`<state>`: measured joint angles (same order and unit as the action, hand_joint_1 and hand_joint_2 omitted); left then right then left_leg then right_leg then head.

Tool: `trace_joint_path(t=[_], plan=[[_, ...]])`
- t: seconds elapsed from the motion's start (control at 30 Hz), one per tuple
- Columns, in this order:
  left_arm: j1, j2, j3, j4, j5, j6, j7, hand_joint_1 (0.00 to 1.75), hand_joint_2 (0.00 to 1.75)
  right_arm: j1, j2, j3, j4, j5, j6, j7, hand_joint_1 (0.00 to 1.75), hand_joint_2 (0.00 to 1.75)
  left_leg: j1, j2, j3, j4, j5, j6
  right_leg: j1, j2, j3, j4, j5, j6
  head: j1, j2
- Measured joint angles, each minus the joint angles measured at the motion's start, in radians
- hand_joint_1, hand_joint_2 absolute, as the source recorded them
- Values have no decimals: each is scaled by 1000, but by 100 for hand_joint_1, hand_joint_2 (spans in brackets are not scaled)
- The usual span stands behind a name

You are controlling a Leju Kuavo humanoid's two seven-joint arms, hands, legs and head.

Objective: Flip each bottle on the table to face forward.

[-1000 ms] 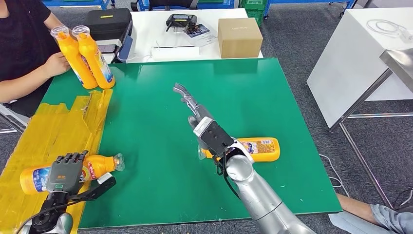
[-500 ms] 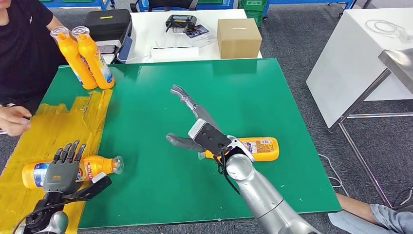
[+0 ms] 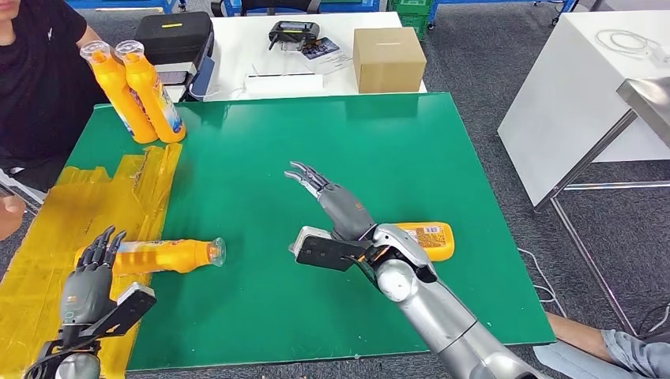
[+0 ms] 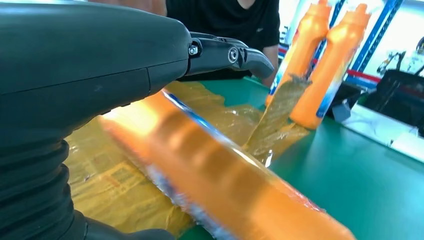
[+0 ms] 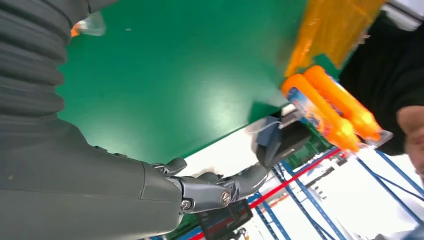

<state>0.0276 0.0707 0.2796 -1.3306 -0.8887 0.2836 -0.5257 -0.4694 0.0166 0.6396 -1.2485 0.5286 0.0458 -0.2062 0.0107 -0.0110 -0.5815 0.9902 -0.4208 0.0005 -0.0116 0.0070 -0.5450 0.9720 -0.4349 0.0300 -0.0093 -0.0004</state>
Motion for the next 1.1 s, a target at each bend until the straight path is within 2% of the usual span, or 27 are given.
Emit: trace_joint_path(t=[0.17, 0.37, 0.6, 0.73, 0.87, 1.1], plan=[[5, -24, 41, -31, 47, 27, -32, 0, 175, 18, -44, 11, -24, 56, -7, 14, 0, 175, 0, 0, -1, 0, 0, 0, 0, 0, -1, 0, 0, 0, 0, 0], [15, -81, 134, -103, 193, 71, -102, 0, 175, 104, -144, 13, -114, 130, -21, 19, 0, 175, 0, 0, -2, 0, 0, 0, 0, 0, -1, -1, 0, 0, 0, 0], [19, -122, 214, -171, 375, -31, -135, 0, 175, 201, -263, -5, -203, 167, -18, 40, 0, 175, -1, 0, -2, 0, 0, 1, 0, 0, -2, -1, 0, 0, 0, 0], [21, -140, 242, -208, 416, -68, -142, 0, 175, 241, -317, -42, -213, 174, -17, 55, 0, 175, -1, 0, -2, 0, 0, 1, 0, 0, -2, -1, 0, 0, 0, 0], [22, -153, 252, -231, 426, -83, -145, 0, 175, 250, -341, -84, -213, 190, -18, 75, 0, 175, -1, 0, -2, 0, 0, 1, 0, 0, -2, -1, 0, 0, 0, 0], [22, -166, 259, -242, 458, -108, -151, 0, 175, 239, -343, -121, -195, 211, -17, 99, 0, 175, 0, -1, -3, 0, 0, 0, 0, 0, -1, -1, 0, 0, 0, 0]])
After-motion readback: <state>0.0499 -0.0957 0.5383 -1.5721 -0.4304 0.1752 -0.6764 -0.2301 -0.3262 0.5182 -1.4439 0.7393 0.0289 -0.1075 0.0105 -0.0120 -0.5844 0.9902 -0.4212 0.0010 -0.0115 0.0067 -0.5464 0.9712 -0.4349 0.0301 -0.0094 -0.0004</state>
